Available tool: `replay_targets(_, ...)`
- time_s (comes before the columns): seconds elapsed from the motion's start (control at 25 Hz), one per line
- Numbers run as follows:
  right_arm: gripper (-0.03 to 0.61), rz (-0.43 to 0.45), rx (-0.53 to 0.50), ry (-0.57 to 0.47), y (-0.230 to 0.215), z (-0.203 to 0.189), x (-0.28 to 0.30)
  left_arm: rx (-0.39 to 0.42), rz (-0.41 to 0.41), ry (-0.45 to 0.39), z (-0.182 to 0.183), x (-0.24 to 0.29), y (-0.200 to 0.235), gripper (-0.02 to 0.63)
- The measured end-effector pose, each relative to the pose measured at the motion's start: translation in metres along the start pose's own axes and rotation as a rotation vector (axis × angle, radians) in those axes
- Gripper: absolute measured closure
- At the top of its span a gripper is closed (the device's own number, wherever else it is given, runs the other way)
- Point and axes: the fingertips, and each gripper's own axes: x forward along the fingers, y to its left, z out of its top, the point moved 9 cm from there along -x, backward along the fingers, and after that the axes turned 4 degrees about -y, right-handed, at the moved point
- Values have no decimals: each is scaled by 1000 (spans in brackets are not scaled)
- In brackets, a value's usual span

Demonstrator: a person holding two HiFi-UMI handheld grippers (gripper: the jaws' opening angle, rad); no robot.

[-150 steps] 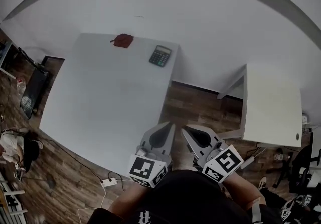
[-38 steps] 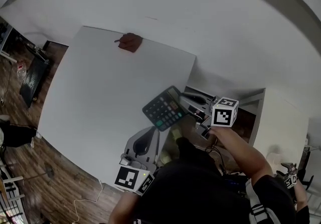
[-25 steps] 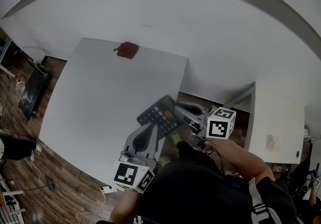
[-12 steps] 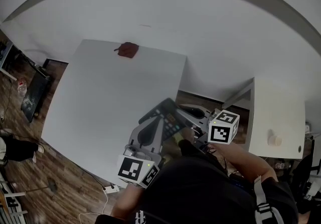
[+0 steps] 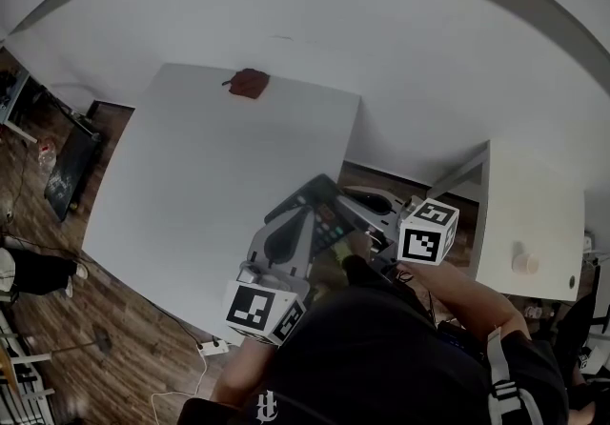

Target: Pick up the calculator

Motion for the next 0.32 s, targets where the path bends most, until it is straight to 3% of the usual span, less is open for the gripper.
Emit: replay_targets(0.32, 532, 7, -14, 8, 16, -11, -15, -1, -2, -1, -3, -16, -16, 607)
